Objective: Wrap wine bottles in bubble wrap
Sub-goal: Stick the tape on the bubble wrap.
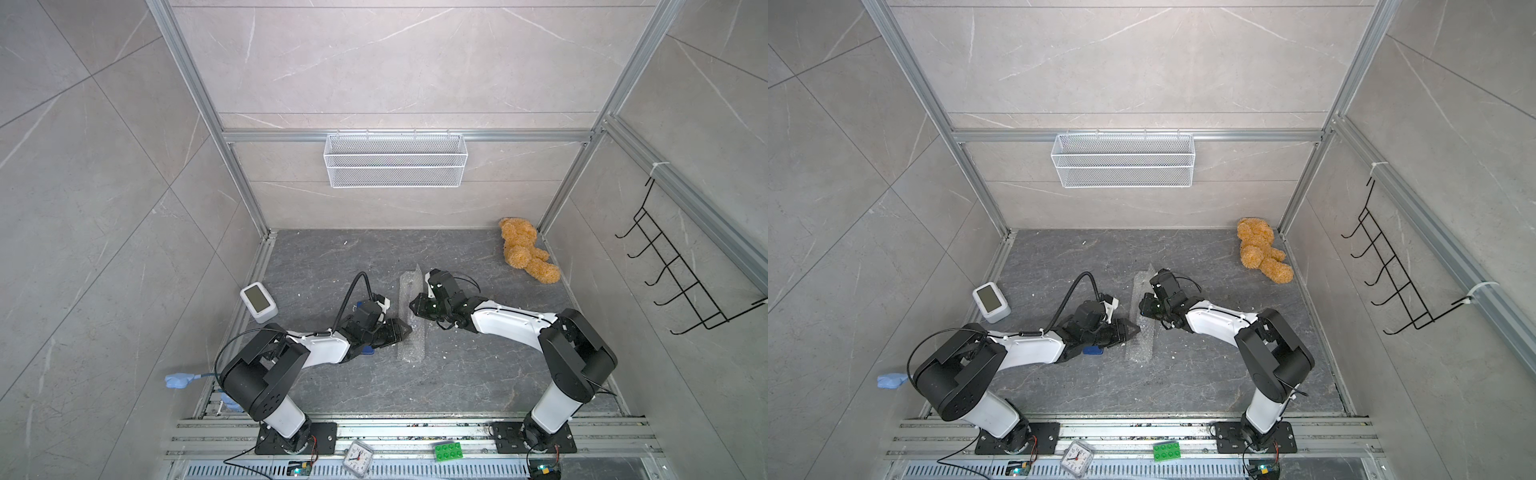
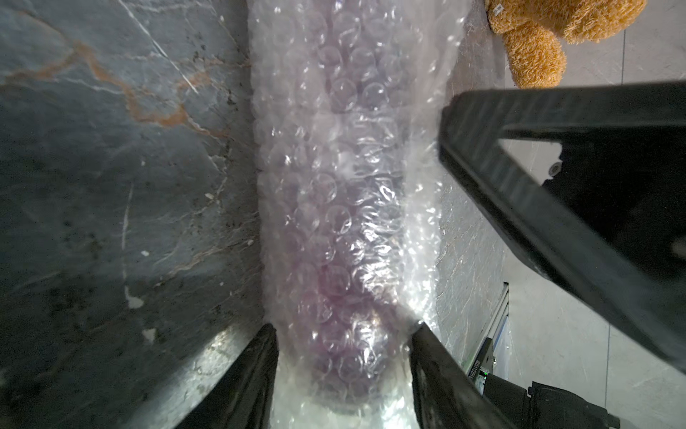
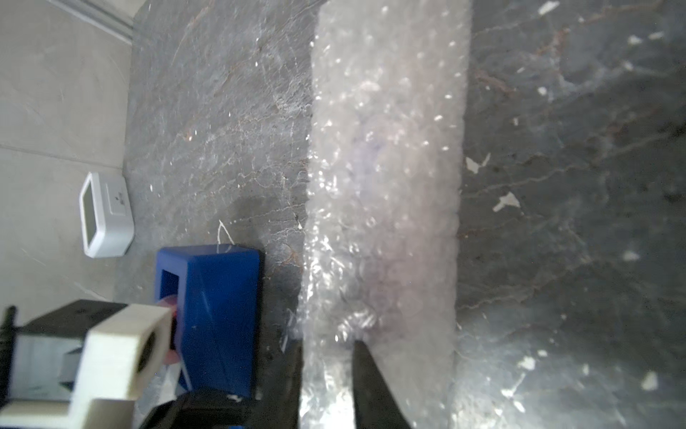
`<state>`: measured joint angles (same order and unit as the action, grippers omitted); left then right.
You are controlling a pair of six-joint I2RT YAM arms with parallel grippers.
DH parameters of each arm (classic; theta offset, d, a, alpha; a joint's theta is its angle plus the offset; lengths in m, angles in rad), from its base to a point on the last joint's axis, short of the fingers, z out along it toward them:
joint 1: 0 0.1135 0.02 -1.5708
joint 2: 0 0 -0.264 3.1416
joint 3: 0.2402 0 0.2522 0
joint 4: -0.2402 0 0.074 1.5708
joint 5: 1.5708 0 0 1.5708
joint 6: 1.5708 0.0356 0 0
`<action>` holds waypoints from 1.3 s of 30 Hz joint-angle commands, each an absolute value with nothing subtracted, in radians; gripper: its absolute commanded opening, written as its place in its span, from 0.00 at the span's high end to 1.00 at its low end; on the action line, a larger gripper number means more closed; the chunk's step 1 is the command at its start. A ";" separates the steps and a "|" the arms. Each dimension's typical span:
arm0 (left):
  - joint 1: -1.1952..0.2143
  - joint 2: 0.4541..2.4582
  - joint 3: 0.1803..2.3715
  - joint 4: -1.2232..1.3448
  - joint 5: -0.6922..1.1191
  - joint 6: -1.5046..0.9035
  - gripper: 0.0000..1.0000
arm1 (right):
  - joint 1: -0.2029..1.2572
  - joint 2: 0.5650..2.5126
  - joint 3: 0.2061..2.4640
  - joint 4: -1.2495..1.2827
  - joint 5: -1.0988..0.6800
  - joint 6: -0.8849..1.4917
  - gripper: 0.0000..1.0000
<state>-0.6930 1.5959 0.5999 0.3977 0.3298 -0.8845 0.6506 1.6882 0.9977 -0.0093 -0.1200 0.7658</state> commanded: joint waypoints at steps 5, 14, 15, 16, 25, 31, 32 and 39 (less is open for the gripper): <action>-0.724 1.669 0.551 0.378 0.294 -0.965 0.43 | 0.653 1.499 1.054 -0.288 -0.004 0.638 0.42; -0.790 1.734 0.542 0.536 0.245 -1.072 0.46 | 0.662 1.549 0.927 -0.198 -0.170 0.727 0.32; -0.794 1.735 0.540 0.541 0.242 -1.074 0.47 | 0.663 1.556 0.925 -0.188 -0.175 0.734 0.32; -0.797 1.732 0.540 0.544 0.238 -1.076 0.47 | 0.665 1.566 0.929 -0.188 -0.179 0.732 0.32; -0.799 1.688 0.542 0.497 0.217 -1.037 0.48 | 0.682 1.676 0.994 -0.228 -0.198 0.673 0.44; -0.799 1.664 0.566 0.416 0.220 -0.975 0.43 | 0.693 1.753 1.075 -0.304 -0.188 0.618 0.46; -0.799 1.659 0.570 0.402 0.219 -0.962 0.43 | 0.695 1.761 1.086 -0.317 -0.184 0.610 0.45; -0.794 1.597 0.602 0.254 0.206 -0.850 0.36 | 0.699 1.799 1.120 -0.379 -0.124 0.547 0.56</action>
<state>-0.7872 1.6165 0.5957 0.4667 0.2104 -0.9565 0.6800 1.7538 1.1046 -0.3145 -0.1501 0.6094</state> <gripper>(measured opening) 0.630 0.454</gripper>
